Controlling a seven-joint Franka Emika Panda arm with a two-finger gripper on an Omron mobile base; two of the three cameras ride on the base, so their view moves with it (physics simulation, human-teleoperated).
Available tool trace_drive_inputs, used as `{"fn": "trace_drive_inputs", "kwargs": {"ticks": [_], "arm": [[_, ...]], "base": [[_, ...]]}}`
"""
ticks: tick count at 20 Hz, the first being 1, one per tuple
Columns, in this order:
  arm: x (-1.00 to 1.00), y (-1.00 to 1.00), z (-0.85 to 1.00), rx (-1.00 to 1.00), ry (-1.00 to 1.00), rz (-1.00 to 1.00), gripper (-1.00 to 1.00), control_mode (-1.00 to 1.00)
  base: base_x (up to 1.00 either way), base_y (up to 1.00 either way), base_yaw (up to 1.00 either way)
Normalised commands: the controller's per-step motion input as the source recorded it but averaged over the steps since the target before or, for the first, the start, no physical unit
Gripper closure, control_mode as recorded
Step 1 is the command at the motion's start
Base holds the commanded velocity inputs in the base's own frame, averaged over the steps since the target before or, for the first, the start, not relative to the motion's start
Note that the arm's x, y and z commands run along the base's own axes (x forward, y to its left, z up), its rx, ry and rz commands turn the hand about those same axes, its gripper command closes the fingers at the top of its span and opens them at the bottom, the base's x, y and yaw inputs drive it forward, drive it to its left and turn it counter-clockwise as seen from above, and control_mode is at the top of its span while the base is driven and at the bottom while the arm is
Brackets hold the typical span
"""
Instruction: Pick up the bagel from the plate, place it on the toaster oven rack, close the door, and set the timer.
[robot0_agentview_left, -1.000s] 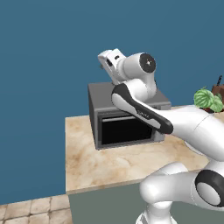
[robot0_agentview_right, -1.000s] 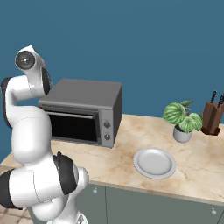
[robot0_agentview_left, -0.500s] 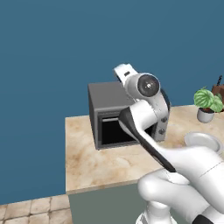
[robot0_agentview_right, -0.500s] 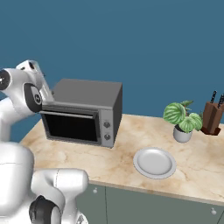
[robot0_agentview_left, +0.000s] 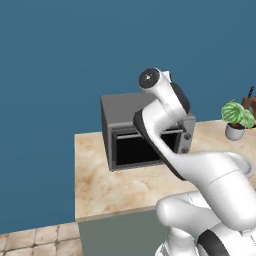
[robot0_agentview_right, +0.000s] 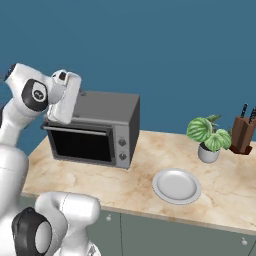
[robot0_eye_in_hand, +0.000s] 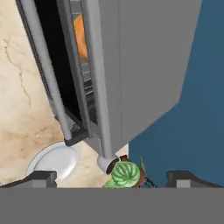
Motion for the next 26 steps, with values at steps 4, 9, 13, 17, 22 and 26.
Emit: {"fn": "trace_drive_inputs", "kwargs": {"ticks": [4,9,13,17,22,26], "arm": [[-0.42,-0.76,-0.39,0.27,0.14,-0.64,-1.00,-1.00],[-0.79,-0.59,-0.53,0.32,0.02,-0.52,-1.00,-1.00],[-0.87,-0.27,-0.68,0.27,-0.17,-0.33,-1.00,-1.00],[-0.23,-0.09,-0.51,0.26,-0.30,-0.19,-1.00,-1.00],[0.40,0.00,-0.30,0.10,-0.21,-0.10,-1.00,-1.00],[0.57,0.00,-0.36,0.04,-0.11,-0.06,-1.00,-1.00]], "base": [[0.00,0.00,0.00],[0.00,0.00,0.00],[0.00,0.00,0.00],[0.00,0.00,0.00],[0.00,0.00,0.00],[0.00,0.00,0.00]]}}
